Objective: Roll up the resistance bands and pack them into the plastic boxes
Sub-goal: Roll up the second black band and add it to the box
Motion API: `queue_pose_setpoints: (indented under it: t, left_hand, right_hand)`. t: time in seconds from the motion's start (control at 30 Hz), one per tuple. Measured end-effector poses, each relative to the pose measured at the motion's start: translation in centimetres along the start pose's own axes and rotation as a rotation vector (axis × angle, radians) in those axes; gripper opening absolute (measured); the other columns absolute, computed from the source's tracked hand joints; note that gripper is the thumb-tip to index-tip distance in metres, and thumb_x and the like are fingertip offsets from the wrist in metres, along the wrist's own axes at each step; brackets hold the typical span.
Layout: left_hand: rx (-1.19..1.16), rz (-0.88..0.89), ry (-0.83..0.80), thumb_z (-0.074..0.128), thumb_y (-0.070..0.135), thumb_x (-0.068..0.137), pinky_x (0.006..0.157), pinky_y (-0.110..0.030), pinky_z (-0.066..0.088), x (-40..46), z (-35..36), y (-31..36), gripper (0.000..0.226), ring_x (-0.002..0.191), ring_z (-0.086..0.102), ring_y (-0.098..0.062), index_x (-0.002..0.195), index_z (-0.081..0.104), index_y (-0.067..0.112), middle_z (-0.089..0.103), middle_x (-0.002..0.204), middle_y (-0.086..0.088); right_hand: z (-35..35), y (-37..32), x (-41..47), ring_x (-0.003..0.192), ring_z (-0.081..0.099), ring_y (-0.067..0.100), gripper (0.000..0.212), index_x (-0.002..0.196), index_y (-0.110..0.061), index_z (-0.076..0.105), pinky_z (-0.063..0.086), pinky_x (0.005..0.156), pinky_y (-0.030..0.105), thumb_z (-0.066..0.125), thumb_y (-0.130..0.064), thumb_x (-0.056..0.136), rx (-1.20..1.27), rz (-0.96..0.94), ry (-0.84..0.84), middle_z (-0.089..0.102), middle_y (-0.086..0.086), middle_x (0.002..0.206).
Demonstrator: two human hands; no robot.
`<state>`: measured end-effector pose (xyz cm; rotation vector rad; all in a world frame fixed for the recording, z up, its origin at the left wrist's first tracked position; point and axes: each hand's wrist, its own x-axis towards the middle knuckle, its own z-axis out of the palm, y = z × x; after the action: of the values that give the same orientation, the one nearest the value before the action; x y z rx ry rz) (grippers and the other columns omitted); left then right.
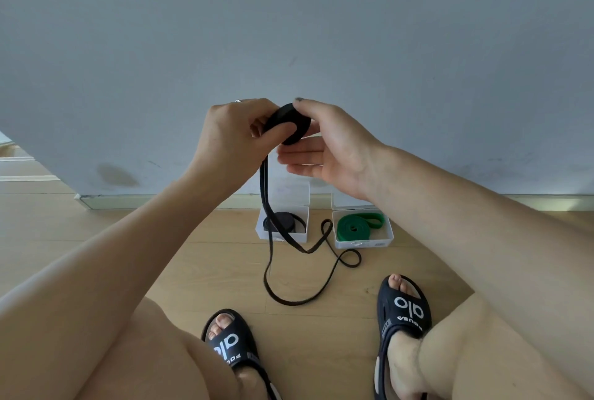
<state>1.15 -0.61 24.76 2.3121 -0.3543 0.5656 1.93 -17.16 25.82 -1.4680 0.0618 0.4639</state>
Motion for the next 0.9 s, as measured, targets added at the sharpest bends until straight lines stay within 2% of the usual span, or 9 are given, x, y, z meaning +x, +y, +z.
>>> queue_pose_setpoints:
  t: [0.1,0.17,0.23,0.33,0.4,0.53,0.63,0.8,0.9]
  left_hand:
    - [0.048,0.047,-0.017,0.072,0.027,0.088,0.069,-0.041,0.050,-0.1,0.1,-0.1,0.019,0.067,0.059,-0.016,0.080,0.073,0.010,0.068,0.069,-0.002]
    - [0.064,0.059,0.000,0.070,0.033,0.087,0.067,-0.043,0.050,-0.1,0.2,0.0,0.026,0.066,0.059,-0.017,0.077,0.072,0.010,0.067,0.067,0.000]
    - [0.033,0.019,0.015,0.073,0.032,0.087,0.072,-0.040,0.053,-0.1,0.2,0.2,0.019,0.070,0.063,-0.014,0.080,0.074,0.014,0.070,0.071,0.003]
    - [-0.030,-0.067,0.039,0.077,0.029,0.086,0.080,-0.029,0.056,-0.1,0.0,0.5,0.008,0.079,0.069,-0.009,0.089,0.078,0.021,0.075,0.079,0.009]
    - [-0.038,-0.093,0.051,0.077,0.029,0.085,0.077,-0.029,0.056,-0.1,-0.2,0.6,0.008,0.077,0.069,-0.010,0.090,0.078,0.023,0.074,0.078,0.008]
    - [0.023,-0.103,0.011,0.075,0.029,0.087,0.070,-0.041,0.053,0.0,0.0,0.6,0.009,0.070,0.063,-0.017,0.086,0.077,0.020,0.071,0.071,0.002]
    - [0.059,-0.054,0.018,0.073,0.031,0.089,0.068,-0.044,0.050,0.0,0.1,0.8,0.018,0.069,0.061,-0.019,0.083,0.076,0.014,0.070,0.069,-0.001]
    - [-0.024,-0.140,0.023,0.079,0.027,0.085,0.073,-0.026,0.055,-0.3,-0.2,1.0,0.007,0.075,0.070,-0.010,0.090,0.079,0.023,0.075,0.077,0.009]
    - [-0.032,-0.168,0.022,0.079,0.028,0.084,0.069,-0.020,0.055,-0.3,-0.3,0.9,0.006,0.075,0.071,-0.005,0.090,0.078,0.028,0.076,0.078,0.011]
  right_hand:
    - [0.0,0.0,0.2,0.085,0.068,0.020,0.040,0.103,-0.011,0.074,0.062,0.091,0.040,0.067,-0.049,0.092,-0.177,-0.056,0.043,0.071,0.005,0.096]
    - [0.1,0.1,0.4,0.082,0.068,0.019,0.039,0.100,-0.007,0.075,0.063,0.090,0.040,0.074,-0.044,0.089,-0.187,-0.102,0.094,0.073,0.005,0.092]
    - [0.2,0.0,0.4,0.085,0.073,0.022,0.036,0.102,-0.005,0.076,0.063,0.089,0.041,0.074,-0.038,0.090,-0.114,-0.111,0.105,0.075,0.008,0.090]
    - [0.3,-0.2,0.0,0.083,0.075,0.026,0.034,0.107,-0.006,0.073,0.064,0.085,0.040,0.066,-0.038,0.098,0.089,-0.029,0.050,0.074,0.012,0.088]
    - [0.3,-0.2,-0.2,0.082,0.075,0.029,0.035,0.106,-0.007,0.069,0.064,0.084,0.040,0.059,-0.040,0.102,0.168,0.031,0.013,0.073,0.015,0.089]
    - [-0.1,-0.2,-0.2,0.089,0.071,0.025,0.034,0.100,-0.013,0.070,0.061,0.094,0.043,0.060,-0.045,0.099,-0.028,0.026,0.002,0.072,0.010,0.096]
    - [-0.1,-0.1,0.0,0.088,0.067,0.022,0.036,0.108,-0.009,0.074,0.063,0.089,0.038,0.070,-0.042,0.093,-0.099,-0.038,0.051,0.071,0.006,0.093]
    - [-0.1,-0.2,-0.3,0.095,0.075,0.030,0.030,0.107,-0.007,0.071,0.062,0.091,0.041,0.066,-0.035,0.098,0.101,0.017,0.031,0.073,0.013,0.092]
    - [0.0,-0.2,-0.6,0.091,0.074,0.032,0.028,0.103,-0.007,0.067,0.062,0.091,0.043,0.060,-0.034,0.102,0.196,0.069,-0.002,0.071,0.018,0.094]
